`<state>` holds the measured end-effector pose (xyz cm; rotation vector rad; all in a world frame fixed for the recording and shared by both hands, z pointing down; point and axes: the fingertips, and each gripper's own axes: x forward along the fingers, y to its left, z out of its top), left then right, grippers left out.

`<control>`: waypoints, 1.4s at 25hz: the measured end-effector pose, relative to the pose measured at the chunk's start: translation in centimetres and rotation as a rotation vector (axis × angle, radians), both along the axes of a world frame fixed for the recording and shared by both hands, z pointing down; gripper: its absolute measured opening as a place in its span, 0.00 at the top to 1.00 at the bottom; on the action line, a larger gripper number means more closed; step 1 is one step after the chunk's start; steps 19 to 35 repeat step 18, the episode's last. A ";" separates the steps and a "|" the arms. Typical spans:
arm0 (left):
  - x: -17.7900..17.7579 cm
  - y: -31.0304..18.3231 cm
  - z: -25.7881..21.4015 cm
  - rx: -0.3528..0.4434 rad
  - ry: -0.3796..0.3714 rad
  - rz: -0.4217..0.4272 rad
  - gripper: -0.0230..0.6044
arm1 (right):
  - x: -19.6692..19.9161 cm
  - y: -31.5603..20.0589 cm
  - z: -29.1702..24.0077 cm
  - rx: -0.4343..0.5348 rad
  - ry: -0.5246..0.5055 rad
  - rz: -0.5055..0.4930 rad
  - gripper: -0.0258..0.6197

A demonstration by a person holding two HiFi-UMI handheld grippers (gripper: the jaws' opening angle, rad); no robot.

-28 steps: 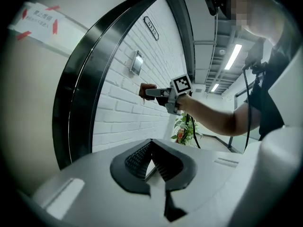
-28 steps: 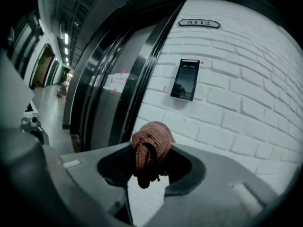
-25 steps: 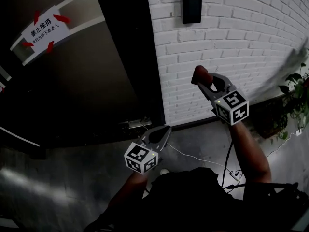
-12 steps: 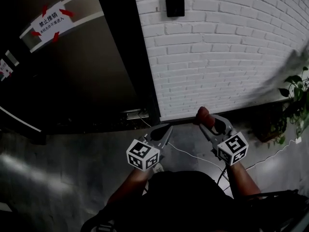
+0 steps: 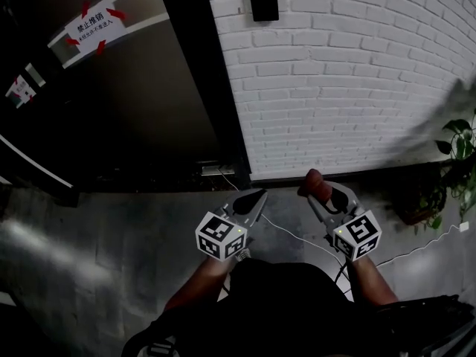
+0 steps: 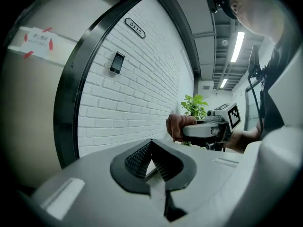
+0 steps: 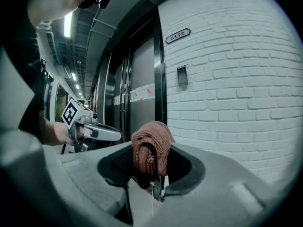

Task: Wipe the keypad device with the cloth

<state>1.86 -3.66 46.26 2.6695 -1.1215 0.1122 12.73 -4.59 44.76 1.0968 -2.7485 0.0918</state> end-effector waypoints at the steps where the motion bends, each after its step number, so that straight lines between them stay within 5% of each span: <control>1: 0.1 0.2 -0.1 0.002 -0.001 -0.004 0.94 | 0.1 0.2 0.0 0.000 -0.001 -0.003 0.74; 35: 1.7 2.7 0.3 -0.006 -0.018 -0.041 0.94 | 1.9 1.5 -0.1 0.020 -0.049 -0.012 0.74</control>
